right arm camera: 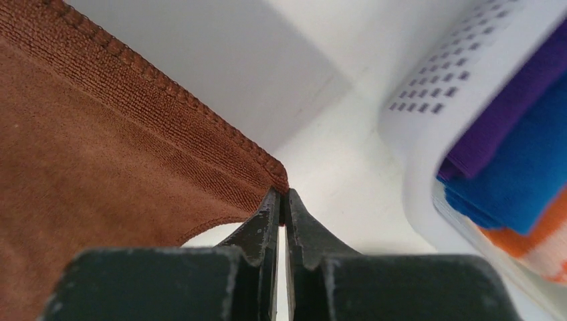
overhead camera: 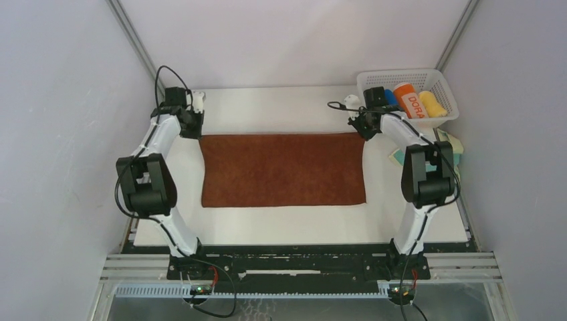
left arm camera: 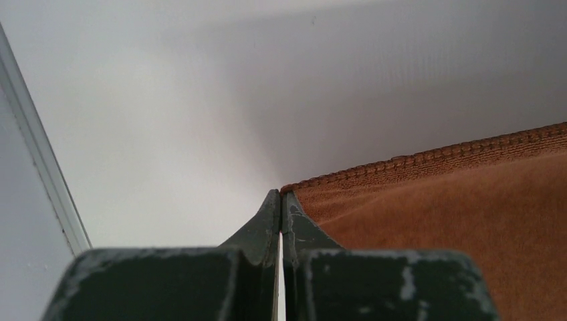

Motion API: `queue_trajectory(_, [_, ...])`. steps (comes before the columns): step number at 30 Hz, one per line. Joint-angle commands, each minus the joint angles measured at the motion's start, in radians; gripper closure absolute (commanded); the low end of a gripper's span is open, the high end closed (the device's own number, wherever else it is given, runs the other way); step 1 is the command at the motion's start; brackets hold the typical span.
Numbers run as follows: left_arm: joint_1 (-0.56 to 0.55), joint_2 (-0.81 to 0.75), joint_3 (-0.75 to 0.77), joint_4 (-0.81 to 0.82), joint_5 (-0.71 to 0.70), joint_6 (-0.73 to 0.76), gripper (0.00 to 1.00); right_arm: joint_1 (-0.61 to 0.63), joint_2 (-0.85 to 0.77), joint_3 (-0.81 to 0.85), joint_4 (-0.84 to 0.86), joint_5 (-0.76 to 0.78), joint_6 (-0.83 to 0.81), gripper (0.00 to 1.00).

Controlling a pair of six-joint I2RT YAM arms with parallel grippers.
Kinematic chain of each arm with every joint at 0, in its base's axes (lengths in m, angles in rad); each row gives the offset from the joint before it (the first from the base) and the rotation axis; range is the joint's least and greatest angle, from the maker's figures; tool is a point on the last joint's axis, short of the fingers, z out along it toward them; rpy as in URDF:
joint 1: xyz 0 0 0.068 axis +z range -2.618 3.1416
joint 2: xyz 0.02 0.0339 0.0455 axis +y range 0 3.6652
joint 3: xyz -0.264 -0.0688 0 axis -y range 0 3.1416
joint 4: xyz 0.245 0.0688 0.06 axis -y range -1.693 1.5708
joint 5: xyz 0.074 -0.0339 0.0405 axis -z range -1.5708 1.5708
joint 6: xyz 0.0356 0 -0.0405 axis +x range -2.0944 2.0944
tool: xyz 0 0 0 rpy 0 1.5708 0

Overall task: Roll the towels
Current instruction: Fold the towel at the center of the board.

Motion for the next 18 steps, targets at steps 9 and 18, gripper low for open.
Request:
queue_trajectory(9, [0.002,-0.291,-0.296,0.179,-0.219,-0.206,1.0,0.02,-0.308,-0.258,0.174,0.077,0.146,1.0])
queue_trajectory(18, [0.001,-0.472,-0.48,0.194,-0.273,-0.376,1.0,0.042,-0.472,-0.425,0.182,0.063,0.297,1.0])
